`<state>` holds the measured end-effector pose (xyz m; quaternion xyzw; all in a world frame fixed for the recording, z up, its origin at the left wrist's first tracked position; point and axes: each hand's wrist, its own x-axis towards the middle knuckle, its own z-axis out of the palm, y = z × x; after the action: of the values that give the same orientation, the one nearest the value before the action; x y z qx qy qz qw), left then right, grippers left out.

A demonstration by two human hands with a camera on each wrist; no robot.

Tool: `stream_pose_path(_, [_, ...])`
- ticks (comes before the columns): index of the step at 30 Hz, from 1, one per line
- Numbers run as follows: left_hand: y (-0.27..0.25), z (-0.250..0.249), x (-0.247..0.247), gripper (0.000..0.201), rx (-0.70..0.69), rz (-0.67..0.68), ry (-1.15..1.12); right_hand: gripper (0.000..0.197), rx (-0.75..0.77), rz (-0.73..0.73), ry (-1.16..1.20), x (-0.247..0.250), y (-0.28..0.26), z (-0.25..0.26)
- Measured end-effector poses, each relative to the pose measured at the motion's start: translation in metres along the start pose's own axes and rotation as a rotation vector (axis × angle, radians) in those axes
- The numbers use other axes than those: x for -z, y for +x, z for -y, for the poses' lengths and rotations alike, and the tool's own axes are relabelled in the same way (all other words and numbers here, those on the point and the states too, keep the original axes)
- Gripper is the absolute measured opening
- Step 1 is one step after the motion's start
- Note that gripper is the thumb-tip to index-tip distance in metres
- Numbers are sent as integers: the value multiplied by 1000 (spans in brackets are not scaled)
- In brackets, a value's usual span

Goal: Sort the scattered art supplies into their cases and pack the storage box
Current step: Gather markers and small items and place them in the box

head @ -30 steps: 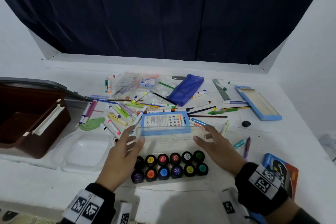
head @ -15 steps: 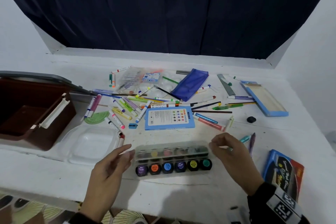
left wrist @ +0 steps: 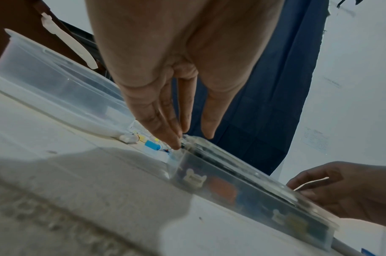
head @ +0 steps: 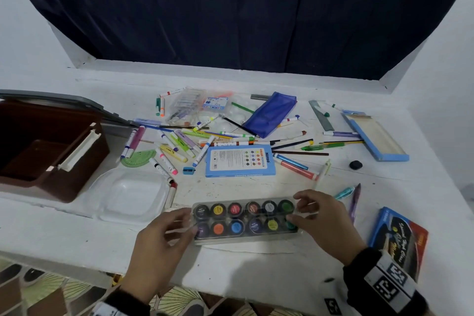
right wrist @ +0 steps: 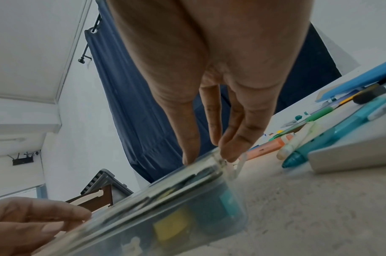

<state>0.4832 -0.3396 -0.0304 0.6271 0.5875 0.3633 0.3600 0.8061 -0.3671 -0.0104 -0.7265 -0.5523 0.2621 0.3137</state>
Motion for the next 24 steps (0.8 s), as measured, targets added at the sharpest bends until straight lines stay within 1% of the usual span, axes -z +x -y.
stream_pose_path(6, [-1, 3, -4, 34, -36, -13, 114, 41, 29, -8, -8, 0, 3, -3])
stream_pose_path(8, [-3, 2, -5, 34, -61, -22, 144, 41, 37, -10, -28, 1, 2, -4])
stream_pose_path(13, [0, -1, -9, 33, -69, -26, 218, 40, 50, -3, -79, 1, 5, -2])
stream_pose_path(18, [2, -5, -8, 33, -80, -45, 294, 38, 45, 33, -180, 6, 7, 5])
stream_pose_path(21, [0, -3, -7, 34, -115, -32, 419, 42, 7, 23, -260, 7, 2, 7])
stream_pose_path(24, [-4, -5, -2, 45, -87, -38, 484, 51, -39, 15, -408, 10, -3, 9])
